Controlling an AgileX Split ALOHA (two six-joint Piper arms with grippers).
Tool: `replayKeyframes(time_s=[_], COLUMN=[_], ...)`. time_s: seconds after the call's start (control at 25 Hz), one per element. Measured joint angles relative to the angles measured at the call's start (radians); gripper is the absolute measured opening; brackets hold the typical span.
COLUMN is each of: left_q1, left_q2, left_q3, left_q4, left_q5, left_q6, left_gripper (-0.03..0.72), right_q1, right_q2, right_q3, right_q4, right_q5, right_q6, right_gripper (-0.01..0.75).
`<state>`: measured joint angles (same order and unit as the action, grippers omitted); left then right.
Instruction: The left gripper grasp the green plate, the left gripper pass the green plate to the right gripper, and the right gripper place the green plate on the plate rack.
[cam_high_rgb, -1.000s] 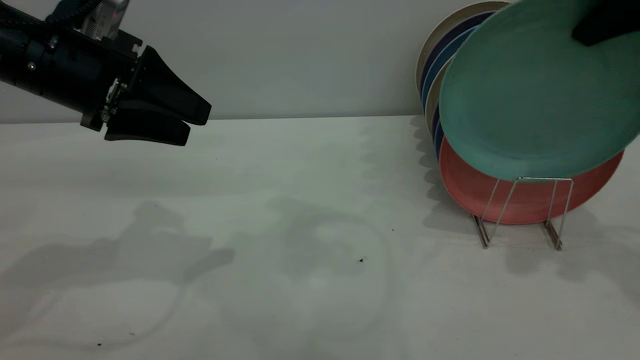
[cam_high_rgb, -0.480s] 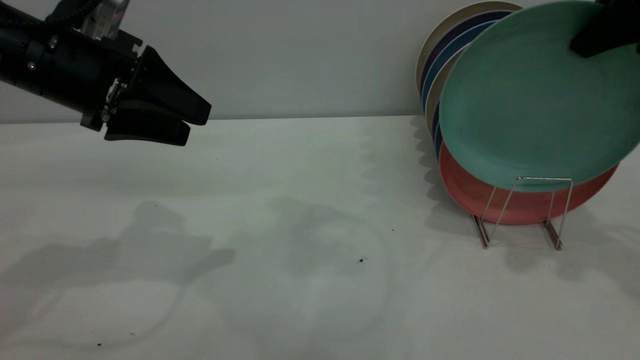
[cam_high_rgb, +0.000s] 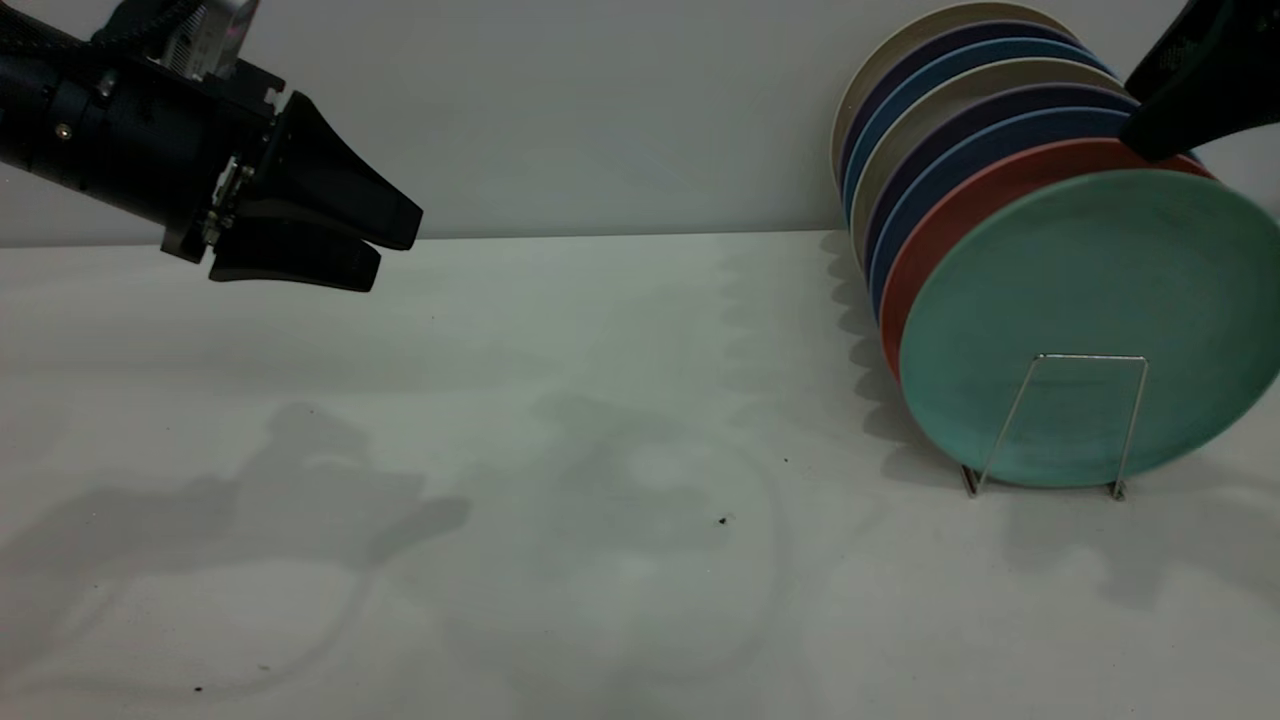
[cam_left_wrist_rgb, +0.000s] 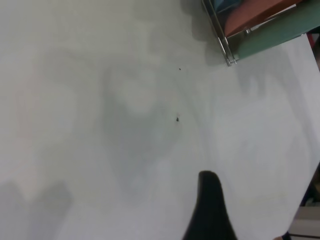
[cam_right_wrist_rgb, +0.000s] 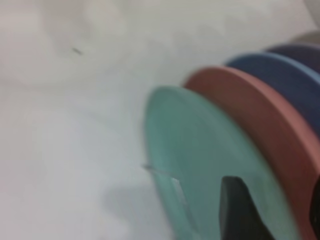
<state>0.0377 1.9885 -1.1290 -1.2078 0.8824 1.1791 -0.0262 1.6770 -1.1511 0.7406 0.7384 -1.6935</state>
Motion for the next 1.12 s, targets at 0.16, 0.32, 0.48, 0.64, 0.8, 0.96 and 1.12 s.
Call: replayKeyframes(time_s=[0.16, 0.32, 0.48, 0.64, 0.8, 0.96, 1.12], left_q1=[0.000, 0.000, 0.000, 0.000, 0.000, 0.000, 0.000], left_q2=[-0.048, -0.192, -0.402, -0.624, -0.801, -0.914, -0.971], left_q3=[-0.005, -0.005, -0.005, -0.005, -0.005, -0.005, 0.024], left_q4=[0.007, 0.031, 0.180, 0.417, 0.649, 0.849, 0.997], left_q5=[0.013, 0.023, 0.071, 0.131, 0.189, 0.284, 0.284], left_q6=[-0.004, -0.072, -0.233, -0.426, -0.625, -0.808, -0.947], left_gripper=[0.589, 0.589, 0.589, 0.589, 0.589, 0.589, 0.589], right_q1=[0.000, 0.000, 0.000, 0.000, 0.000, 0.000, 0.000], right_q2=[-0.096, -0.228, -0.382, -0.522, -0.654, -0.776, -0.895], right_q3=[0.000, 0.000, 0.005, 0.041, 0.141, 0.293, 0.459], right_q4=[0.059, 0.050, -0.101, -0.243, -0.332, -0.454, -0.624], right_q5=[0.175, 0.385, 0.467, 0.486, 0.493, 0.496, 0.478], right_q6=[0.232, 0.601, 0.888, 1.110, 1.224, 1.388, 1.560], right_gripper=[0.363, 0.363, 0.363, 0.363, 0.363, 0.363, 0.363])
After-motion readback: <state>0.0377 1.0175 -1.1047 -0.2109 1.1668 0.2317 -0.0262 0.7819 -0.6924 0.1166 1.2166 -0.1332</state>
